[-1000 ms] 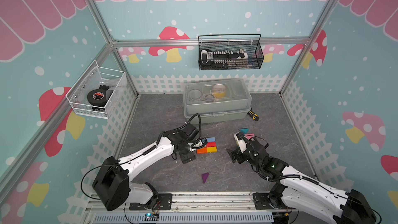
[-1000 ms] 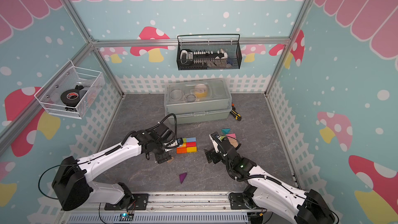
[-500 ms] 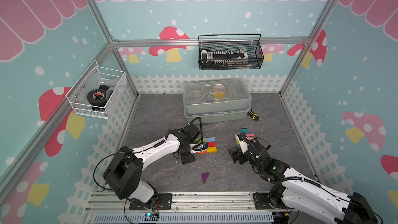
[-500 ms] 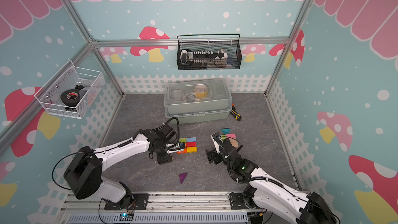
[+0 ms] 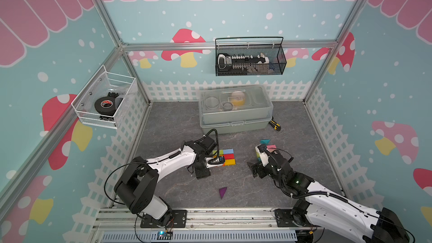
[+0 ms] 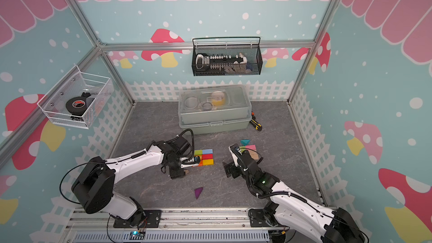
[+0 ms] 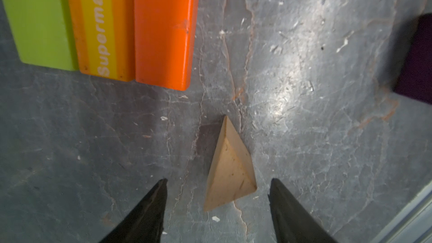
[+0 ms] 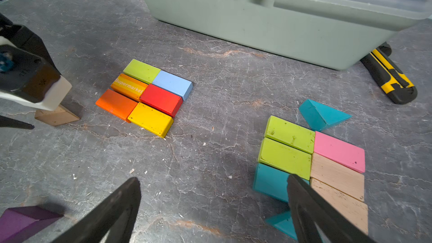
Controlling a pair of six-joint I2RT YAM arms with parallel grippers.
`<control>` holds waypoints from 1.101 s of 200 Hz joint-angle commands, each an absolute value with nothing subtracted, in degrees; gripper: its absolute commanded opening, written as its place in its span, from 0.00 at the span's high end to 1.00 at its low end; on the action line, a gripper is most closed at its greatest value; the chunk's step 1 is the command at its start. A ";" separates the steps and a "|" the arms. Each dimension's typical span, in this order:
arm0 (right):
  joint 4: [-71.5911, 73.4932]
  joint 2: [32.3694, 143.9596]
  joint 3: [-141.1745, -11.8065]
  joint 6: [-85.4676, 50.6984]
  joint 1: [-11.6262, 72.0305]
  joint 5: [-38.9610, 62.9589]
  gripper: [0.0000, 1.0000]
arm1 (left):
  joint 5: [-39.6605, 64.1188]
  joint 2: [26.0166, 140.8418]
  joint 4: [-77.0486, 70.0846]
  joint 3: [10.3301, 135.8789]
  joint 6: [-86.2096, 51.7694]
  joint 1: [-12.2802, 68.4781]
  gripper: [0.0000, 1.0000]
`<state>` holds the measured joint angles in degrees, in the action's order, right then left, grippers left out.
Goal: Assemble a piece of candy with building blocks
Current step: Pick up the building block from the center of the board.
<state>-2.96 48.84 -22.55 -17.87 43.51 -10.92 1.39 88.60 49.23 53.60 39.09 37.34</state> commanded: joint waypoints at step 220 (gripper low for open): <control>-1.85 49.22 -21.99 -18.86 43.51 -10.48 0.03 | 1.20 89.45 48.82 56.21 38.68 38.76 0.82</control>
<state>-2.96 48.99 -22.55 -18.26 43.51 -10.52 1.50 91.72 48.82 54.19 39.05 38.39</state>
